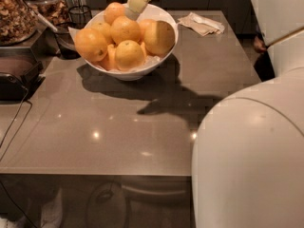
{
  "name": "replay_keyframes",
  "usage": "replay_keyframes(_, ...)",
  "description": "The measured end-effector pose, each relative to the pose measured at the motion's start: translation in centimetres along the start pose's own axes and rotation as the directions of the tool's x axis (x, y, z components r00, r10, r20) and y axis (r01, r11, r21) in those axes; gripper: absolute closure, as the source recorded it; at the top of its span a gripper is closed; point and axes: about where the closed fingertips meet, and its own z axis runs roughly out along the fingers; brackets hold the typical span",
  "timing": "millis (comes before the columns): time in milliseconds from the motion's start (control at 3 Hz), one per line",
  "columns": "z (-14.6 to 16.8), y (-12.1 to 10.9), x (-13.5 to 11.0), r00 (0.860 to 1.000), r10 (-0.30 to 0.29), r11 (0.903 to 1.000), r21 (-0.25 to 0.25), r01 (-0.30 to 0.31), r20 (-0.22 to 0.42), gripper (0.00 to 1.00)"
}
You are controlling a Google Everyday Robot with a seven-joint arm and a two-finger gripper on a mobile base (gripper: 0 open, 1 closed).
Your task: Pick orange from white bowl
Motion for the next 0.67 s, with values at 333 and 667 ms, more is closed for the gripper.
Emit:
replay_keyframes(333,1.18,-0.42,-0.60,1.000,0.006,0.9999,-0.011,-0.006,-0.005,0.14)
replay_keyframes(667,1.99,-1.09,-0.96,1.000,0.013,0.9999,-0.008,-0.013,-0.011,0.21)
